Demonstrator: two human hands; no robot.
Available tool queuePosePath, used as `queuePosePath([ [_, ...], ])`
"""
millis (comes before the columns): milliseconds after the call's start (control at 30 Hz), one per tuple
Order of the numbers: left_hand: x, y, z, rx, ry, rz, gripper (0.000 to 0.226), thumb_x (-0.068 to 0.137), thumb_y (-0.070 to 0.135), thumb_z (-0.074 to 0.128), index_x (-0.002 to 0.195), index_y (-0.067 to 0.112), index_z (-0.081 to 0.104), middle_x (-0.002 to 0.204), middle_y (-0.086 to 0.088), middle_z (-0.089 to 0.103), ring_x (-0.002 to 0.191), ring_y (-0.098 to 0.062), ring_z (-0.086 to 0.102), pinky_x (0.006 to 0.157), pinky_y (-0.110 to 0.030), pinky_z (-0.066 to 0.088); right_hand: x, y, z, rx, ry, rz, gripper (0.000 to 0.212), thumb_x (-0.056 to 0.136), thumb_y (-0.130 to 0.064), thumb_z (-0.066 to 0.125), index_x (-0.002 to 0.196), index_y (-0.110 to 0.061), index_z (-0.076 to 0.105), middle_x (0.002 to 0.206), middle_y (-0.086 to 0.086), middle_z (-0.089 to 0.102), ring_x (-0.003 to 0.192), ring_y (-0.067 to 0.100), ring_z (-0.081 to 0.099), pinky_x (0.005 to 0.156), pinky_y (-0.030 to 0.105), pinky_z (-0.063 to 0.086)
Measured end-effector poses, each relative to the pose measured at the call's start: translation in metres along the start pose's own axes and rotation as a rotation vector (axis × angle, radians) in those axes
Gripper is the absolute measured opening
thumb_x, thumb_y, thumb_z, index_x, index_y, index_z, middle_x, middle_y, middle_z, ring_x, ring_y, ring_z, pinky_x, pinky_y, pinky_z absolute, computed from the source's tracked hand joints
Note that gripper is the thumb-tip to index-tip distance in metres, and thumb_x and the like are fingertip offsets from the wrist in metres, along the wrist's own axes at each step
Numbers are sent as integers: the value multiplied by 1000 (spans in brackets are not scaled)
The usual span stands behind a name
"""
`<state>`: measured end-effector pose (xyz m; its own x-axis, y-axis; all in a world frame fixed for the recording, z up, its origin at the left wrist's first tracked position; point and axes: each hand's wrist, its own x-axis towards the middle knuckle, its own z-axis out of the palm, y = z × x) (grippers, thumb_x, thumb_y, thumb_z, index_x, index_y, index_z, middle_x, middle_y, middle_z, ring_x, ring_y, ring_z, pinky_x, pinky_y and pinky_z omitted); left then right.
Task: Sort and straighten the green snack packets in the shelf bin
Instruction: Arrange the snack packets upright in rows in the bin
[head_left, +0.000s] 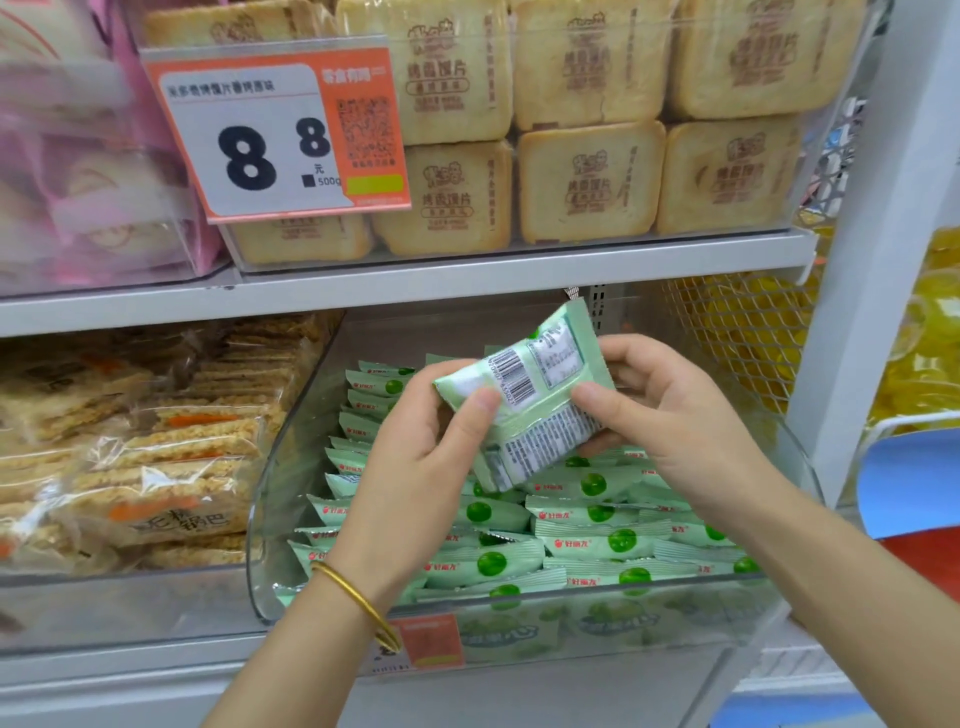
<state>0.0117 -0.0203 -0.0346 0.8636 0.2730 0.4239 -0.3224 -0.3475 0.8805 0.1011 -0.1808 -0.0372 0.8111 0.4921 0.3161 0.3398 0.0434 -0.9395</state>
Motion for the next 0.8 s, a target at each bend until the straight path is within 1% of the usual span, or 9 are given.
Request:
queuePosePath([
  [100,0,-4,0,-100,-66,-82,38,72,37,58,108,25,53,92,11,69,81,-2,66,64,-18,53,1,2,3,30,3,33,15,86,-11,61,101,-15,60,87,2,74,72,15,69,56,26,54],
  [200,-1,-5,0,-99,-98,-90,46,68,32,65,110,23,49,94,4,70,78,-7,68,63,-21,54,2,4,3,33,9,32,14,86,-8,62,100,-12,59,87,5,74,71,17,68,57,29,55],
  [400,0,-8,-1,-86,-119,-83,41,78,19,67,112,25,46,97,5,70,81,-12,68,67,-28,57,2,5,4,47,10,35,16,85,-6,62,100,-9,58,86,6,74,69,17,68,57,29,55],
  [500,0,-9,0,-84,-94,-100,43,85,14,64,118,32,43,102,7,65,86,-4,66,69,-23,56,1,5,2,31,1,40,15,86,-8,61,101,-8,59,86,6,74,68,17,68,54,27,55],
  [600,4,-13,-3,-82,6,-201,49,89,26,61,123,47,33,118,16,47,108,11,52,75,-12,48,2,5,0,140,39,51,20,95,-12,47,110,-11,60,82,8,73,62,17,66,50,23,52],
  [667,10,-20,-7,-148,36,-328,52,86,37,64,125,49,33,130,3,44,124,-8,47,88,-26,49,4,5,-4,194,44,19,32,95,0,44,116,-18,59,93,6,72,69,16,68,56,23,54],
  [700,12,-22,-8,-195,28,-379,53,83,40,67,125,48,36,135,-6,46,122,-18,51,85,-31,52,4,6,-6,122,22,-37,43,91,8,48,117,-24,59,103,1,69,80,12,68,63,21,55],
  [733,14,-23,-7,-238,15,-408,51,83,38,67,125,43,39,133,-13,50,113,-23,57,74,-30,54,4,7,-8,-36,-25,-116,54,86,14,53,118,-29,59,115,-5,63,94,5,65,73,18,53],
  [800,17,-23,-1,-287,-4,-429,43,85,32,64,122,35,43,121,-16,59,90,-22,66,57,-22,51,6,9,-7,-377,-112,-228,58,79,9,66,117,-34,61,129,-15,49,119,-4,48,92,10,41],
])
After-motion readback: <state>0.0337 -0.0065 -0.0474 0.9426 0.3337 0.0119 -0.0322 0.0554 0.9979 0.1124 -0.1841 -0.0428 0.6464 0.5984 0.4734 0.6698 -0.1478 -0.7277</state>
